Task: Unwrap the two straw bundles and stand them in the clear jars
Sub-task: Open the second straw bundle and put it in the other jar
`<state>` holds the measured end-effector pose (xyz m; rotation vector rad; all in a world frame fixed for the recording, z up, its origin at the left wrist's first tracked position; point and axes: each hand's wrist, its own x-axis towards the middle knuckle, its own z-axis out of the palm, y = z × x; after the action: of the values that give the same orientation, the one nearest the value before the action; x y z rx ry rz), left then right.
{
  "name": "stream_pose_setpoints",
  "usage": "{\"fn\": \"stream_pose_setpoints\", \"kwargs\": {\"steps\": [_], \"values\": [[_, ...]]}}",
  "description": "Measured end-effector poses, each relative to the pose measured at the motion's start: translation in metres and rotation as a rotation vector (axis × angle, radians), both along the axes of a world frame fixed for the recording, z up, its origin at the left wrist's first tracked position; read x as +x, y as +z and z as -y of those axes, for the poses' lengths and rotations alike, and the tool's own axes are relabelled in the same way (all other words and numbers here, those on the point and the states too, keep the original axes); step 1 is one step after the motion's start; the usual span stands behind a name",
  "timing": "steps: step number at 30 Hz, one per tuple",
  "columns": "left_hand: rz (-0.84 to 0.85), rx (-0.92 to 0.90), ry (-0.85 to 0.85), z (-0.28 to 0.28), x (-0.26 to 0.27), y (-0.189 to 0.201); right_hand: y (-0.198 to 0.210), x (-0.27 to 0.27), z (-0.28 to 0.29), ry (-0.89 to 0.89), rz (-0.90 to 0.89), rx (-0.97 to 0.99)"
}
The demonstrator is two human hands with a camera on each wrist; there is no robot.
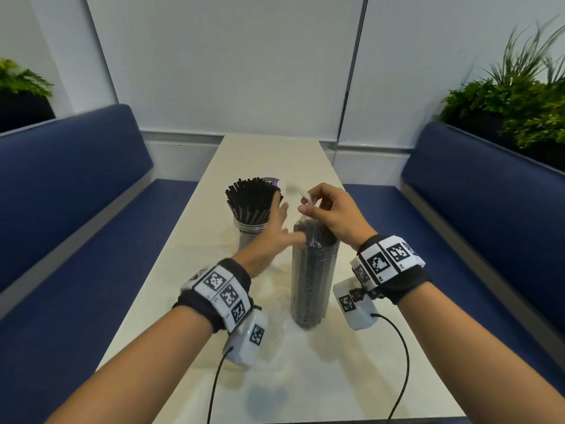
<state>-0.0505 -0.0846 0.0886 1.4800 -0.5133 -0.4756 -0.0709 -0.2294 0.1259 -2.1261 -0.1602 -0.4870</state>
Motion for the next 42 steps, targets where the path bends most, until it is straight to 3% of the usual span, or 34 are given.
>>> {"fn": "stream_pose_setpoints", "kwargs": {"steps": [5, 10, 12, 17, 22, 25, 29, 35, 38, 42], "values": [[0.058, 0.166, -0.014, 0.015, -0.015, -0.037, 0.012, 0.002, -0.005, -0.081, -0.014, -0.008], [0.146, 0.211, 0.009, 0.021, -0.012, -0.038, 0.025, -0.006, -0.006, -0.386, 0.022, -0.347], [0.176, 0.226, 0.021, 0.021, -0.009, -0.038, 0.025, -0.008, -0.005, -0.408, 0.033, -0.334], [0.155, 0.217, 0.073, 0.016, -0.002, -0.034, -0.001, -0.013, 0.008, -0.120, -0.089, 0.213], [0.155, 0.119, 0.078, 0.014, 0.005, -0.030, -0.047, -0.016, 0.013, 0.055, -0.320, 0.337], [0.150, 0.133, 0.093, 0.017, 0.006, -0.041, -0.072, -0.012, 0.005, 0.059, -0.259, 0.450], [0.106, 0.117, 0.066, 0.014, 0.004, -0.060, -0.096, -0.008, -0.001, 0.037, -0.200, 0.463], [0.060, 0.218, -0.049, 0.002, 0.000, -0.097, -0.129, -0.015, 0.002, 0.118, -0.394, 0.329], [0.068, 0.306, -0.183, -0.006, 0.012, -0.079, -0.113, -0.014, 0.009, 0.143, -0.403, 0.290], [0.066, 0.208, -0.161, -0.009, 0.032, -0.039, -0.081, -0.002, 0.014, 0.147, -0.248, 0.354]]}}
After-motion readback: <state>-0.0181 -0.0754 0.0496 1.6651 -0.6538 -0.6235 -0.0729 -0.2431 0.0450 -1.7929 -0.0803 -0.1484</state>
